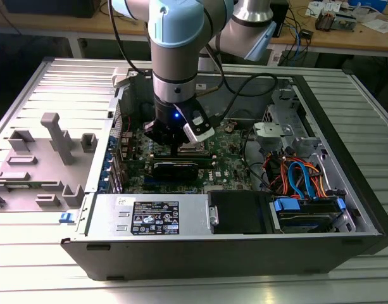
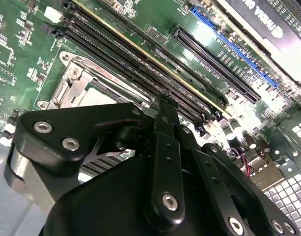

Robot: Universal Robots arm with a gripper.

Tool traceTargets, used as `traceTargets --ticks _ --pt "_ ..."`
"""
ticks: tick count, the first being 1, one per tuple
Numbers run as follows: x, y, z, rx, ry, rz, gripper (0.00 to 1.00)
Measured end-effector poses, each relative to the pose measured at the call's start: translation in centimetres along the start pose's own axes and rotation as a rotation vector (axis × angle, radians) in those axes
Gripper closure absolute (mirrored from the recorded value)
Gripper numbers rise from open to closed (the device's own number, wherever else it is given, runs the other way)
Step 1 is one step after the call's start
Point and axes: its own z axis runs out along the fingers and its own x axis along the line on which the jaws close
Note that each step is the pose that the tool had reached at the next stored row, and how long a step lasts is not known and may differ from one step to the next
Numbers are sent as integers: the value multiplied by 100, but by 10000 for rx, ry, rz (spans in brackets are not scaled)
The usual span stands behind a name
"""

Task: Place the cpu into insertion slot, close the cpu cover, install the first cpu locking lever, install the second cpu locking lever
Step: 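Install the second cpu locking lever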

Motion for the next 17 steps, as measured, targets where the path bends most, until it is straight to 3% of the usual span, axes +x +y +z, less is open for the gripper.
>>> traceTargets --ticks 17 --pt "5 0 2 -17 -2 -3 89"
